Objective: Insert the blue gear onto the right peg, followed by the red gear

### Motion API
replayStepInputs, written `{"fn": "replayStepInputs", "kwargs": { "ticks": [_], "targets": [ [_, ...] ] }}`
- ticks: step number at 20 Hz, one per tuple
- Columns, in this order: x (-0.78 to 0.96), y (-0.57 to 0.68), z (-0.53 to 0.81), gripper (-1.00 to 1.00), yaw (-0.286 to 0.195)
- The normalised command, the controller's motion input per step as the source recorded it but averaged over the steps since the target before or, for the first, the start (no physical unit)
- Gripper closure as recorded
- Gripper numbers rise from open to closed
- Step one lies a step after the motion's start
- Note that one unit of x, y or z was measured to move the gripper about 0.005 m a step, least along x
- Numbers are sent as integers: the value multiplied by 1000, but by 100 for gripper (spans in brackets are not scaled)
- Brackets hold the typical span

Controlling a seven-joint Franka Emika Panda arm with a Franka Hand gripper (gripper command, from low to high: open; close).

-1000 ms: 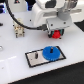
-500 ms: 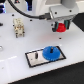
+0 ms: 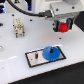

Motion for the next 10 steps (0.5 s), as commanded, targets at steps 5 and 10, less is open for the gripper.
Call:
{"fn": "replayStepInputs", "kwargs": {
  "ticks": [5,10],
  "targets": [
    [679,-309,307,100,0],
    [739,-272,244,100,0]
  ]
}}
